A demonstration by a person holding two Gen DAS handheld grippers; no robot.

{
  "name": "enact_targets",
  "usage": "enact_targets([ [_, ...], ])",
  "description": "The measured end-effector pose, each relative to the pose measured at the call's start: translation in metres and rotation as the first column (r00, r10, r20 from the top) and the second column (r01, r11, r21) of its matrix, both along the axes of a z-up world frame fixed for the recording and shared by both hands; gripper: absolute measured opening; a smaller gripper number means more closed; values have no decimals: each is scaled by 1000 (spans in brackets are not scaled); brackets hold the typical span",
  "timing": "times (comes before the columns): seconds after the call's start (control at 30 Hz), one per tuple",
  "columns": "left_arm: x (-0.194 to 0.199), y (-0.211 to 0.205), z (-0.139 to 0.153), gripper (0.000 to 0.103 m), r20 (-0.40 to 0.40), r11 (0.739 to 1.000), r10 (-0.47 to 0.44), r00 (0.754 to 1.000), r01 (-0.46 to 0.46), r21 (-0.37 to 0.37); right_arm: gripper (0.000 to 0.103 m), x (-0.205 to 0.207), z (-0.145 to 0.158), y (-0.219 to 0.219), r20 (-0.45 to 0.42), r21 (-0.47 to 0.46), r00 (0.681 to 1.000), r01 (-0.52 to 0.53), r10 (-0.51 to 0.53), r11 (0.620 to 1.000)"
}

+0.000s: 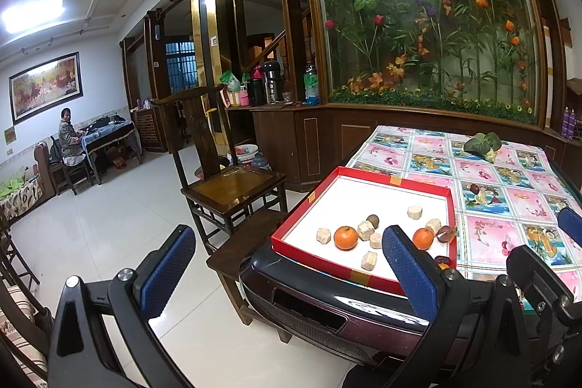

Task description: Organize fruits

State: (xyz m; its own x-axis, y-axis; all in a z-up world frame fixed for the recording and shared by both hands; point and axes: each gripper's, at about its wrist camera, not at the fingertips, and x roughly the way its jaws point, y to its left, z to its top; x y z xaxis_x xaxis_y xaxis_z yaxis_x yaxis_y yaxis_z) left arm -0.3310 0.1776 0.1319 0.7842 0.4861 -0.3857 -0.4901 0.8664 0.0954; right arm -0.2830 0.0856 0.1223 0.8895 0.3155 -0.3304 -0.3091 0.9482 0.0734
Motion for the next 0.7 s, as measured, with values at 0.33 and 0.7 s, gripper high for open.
enact_targets([
  [0.33, 1, 0, -3, 102, -8, 1000, -5, 1000, 5, -4, 103, -1, 0, 1, -1, 2, 1000, 1, -1, 1000],
  [0.7, 1, -1, -5, 102, -9, 1000, -9, 1000, 9, -7, 103, -1, 1, 1, 0, 3, 1000, 1, -1, 1000],
])
